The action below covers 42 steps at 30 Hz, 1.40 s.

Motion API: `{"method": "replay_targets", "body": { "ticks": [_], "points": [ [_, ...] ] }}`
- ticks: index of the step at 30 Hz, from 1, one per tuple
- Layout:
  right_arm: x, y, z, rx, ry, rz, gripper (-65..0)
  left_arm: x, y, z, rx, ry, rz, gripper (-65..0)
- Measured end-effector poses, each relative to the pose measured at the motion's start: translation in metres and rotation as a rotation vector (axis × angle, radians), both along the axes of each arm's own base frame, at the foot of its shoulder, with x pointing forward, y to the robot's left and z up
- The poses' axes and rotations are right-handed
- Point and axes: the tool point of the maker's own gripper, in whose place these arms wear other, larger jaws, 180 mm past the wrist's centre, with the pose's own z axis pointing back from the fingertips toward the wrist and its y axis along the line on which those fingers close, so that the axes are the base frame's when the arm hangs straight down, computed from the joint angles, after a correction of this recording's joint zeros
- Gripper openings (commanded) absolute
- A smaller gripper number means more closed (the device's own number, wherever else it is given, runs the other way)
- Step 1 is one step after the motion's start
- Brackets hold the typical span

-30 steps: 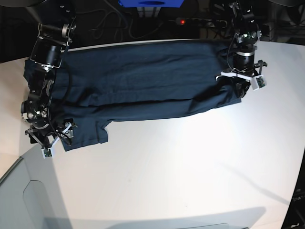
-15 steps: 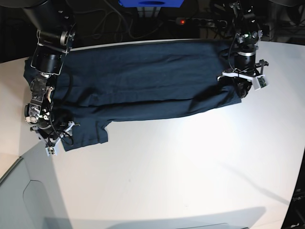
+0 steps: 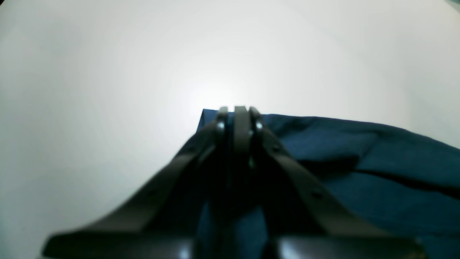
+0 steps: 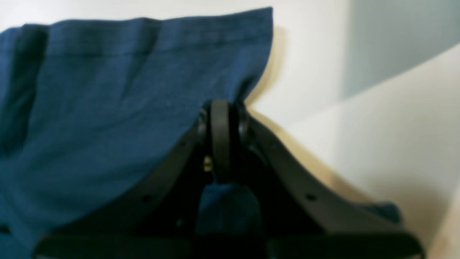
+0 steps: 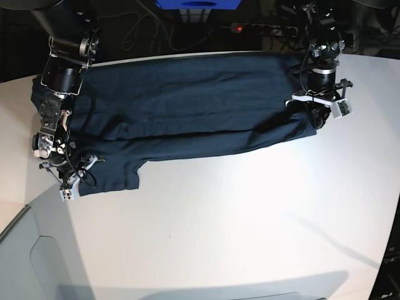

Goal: Fold the T-shirt properly
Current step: 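Grasp the folded edge of the shirt with both grippers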

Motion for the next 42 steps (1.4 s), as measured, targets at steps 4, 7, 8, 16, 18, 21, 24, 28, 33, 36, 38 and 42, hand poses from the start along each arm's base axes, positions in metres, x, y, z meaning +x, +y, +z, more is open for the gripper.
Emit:
{"method": "replay_targets", "body": {
  "ticks": [4, 7, 8, 16, 18, 21, 24, 28, 33, 36, 38, 42],
  "points": [
    [0.003, -0.003, 0.042, -0.064, -0.123, 0.015, -64.8, 0.000, 0.000, 0.000, 0.000, 0.000, 0.000, -65.0],
    [0.005, 0.002, 0.078, -0.102, -0.228, 0.032, -64.8, 0.005, 0.001, 0.004, 0.007, -0.015, 0.003, -65.0],
    [0.004, 0.005, 0.086, -0.108, -0.252, 0.035, -64.8, 0.006, 0.001, 0.005, 0.008, -0.019, 0.001, -65.0],
    [-0.021, 0.016, 0.140, -0.198, -0.392, 0.069, -64.8, 0.020, 0.010, 0.020, 0.048, -0.054, -0.018, -65.0],
    [-0.032, 0.021, 0.151, -0.216, -0.425, 0.086, -64.8, 0.024, 0.011, 0.027, 0.060, -0.069, -0.027, -65.0],
    [-0.048, 0.025, 0.142, -0.219, -0.400, 0.101, -64.8, 0.028, 0.012, 0.036, 0.073, -0.094, -0.035, -65.0],
    [-0.054, 0.023, 0.125, -0.212, -0.343, 0.096, -64.2, 0.029, 0.012, 0.036, 0.075, -0.093, -0.033, -65.0],
    [-0.046, 0.018, 0.108, -0.191, -0.295, 0.086, -52.7, 0.029, 0.010, 0.034, 0.070, -0.088, -0.036, -65.0],
    [-0.023, 0.002, 0.078, -0.151, -0.180, 0.041, -32.0, 0.028, 0.010, 0.032, 0.064, -0.086, -0.035, -65.0],
    [-0.008, -0.007, 0.050, -0.121, -0.089, 0.026, -25.9, 0.028, 0.010, 0.032, 0.067, -0.084, -0.034, -65.0],
    [-0.003, -0.007, 0.028, -0.081, -0.022, 0.018, -25.3, 0.028, 0.009, 0.031, 0.064, -0.083, -0.038, -65.0],
    [0.005, -0.001, 0.003, -0.020, 0.063, 0.053, -25.2, 0.027, 0.009, 0.030, 0.066, -0.080, -0.038, -65.0]
  ]
}}
